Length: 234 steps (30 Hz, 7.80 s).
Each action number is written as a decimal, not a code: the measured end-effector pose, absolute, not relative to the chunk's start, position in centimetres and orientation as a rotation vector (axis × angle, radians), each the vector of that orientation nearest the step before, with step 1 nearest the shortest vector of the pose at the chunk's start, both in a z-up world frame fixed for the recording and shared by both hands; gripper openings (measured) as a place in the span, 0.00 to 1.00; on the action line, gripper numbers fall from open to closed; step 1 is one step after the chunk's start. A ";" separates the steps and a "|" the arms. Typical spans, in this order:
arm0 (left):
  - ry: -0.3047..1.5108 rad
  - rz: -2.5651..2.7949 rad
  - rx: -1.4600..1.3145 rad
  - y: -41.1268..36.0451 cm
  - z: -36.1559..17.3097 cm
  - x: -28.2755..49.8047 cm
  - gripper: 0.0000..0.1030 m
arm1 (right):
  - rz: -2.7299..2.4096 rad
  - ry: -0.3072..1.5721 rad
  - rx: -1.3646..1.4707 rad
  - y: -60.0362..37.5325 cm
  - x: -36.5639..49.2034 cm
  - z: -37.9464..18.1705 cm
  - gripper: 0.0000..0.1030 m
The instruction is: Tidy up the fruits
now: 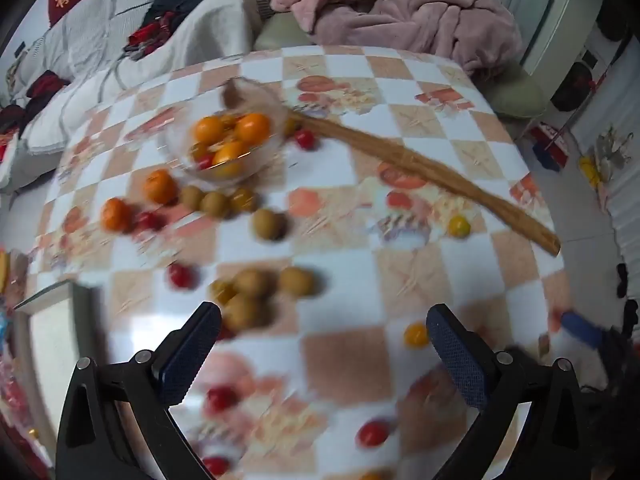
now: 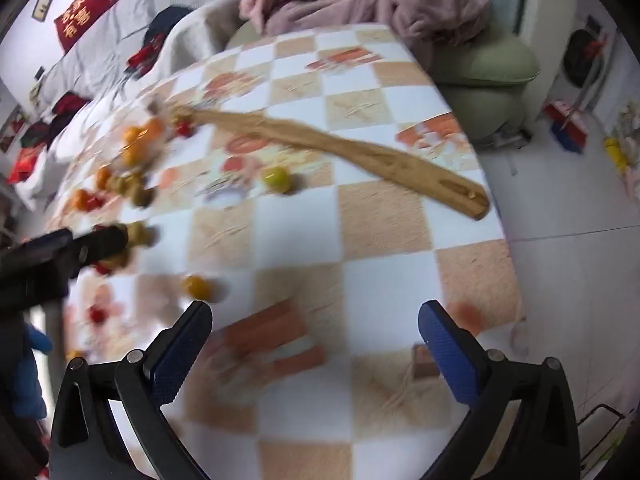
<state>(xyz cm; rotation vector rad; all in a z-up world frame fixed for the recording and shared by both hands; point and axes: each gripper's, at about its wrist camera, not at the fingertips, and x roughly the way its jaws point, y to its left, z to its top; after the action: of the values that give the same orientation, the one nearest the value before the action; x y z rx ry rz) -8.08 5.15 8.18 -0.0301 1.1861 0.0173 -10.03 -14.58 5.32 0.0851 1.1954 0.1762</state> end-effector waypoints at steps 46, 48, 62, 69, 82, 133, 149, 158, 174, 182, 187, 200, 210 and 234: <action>1.341 -0.063 0.064 15.7 13.9 -17.5 1.00 | 0.122 1.343 0.009 -5.0 -15.6 15.3 1.00; 1.339 -0.061 0.063 15.7 14.0 -17.5 1.00 | 0.119 1.341 0.010 -5.0 -15.6 15.3 1.00; 1.358 -0.055 0.057 16.2 13.2 -17.2 1.00 | 0.116 1.360 0.016 -4.6 -15.6 15.1 1.00; 1.370 -0.062 0.072 15.6 12.8 -16.7 1.00 | 0.121 1.364 0.022 -5.1 -15.5 14.6 1.00; 1.391 -0.057 0.069 15.0 11.8 -15.8 1.00 | 0.111 1.386 0.030 -5.9 -15.0 13.2 1.00; 1.263 0.058 -0.140 11.4 2.0 -12.7 0.18 | 0.349 1.309 0.010 -4.6 -6.5 3.1 0.21; 1.193 0.038 -0.238 16.2 5.1 -15.8 0.18 | 0.402 1.291 -0.002 0.0 -9.6 5.8 0.21; 1.133 0.142 -0.274 24.6 7.3 -20.2 0.18 | 0.527 1.267 -0.051 9.6 -12.2 7.6 0.21; 1.218 0.397 -0.295 35.5 2.3 -27.2 0.18 | 0.790 1.317 -0.188 27.8 -15.2 5.4 0.22; 1.224 0.407 -0.222 34.8 1.7 -27.2 0.20 | 0.786 1.358 -0.314 29.7 -15.5 2.7 0.23; 1.197 0.452 -0.190 34.8 2.2 -27.7 0.83 | 0.804 1.340 -0.317 30.3 -15.6 3.1 0.63; 1.197 0.353 -0.105 31.1 4.5 -25.7 0.83 | 0.645 1.252 -0.116 21.3 -13.6 7.9 0.78; 1.140 0.134 -0.064 23.2 6.9 -18.9 0.83 | 0.334 1.302 -0.042 5.7 -13.5 6.9 0.78; 1.199 0.022 0.013 13.6 1.9 -10.2 0.83 | 0.290 1.356 -0.027 -1.3 -13.9 3.5 0.78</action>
<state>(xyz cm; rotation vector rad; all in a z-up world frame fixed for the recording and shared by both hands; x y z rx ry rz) -10.25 13.62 1.86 0.0125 1.1993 0.0215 -13.92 -1.34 3.50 -0.0267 1.3562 0.2902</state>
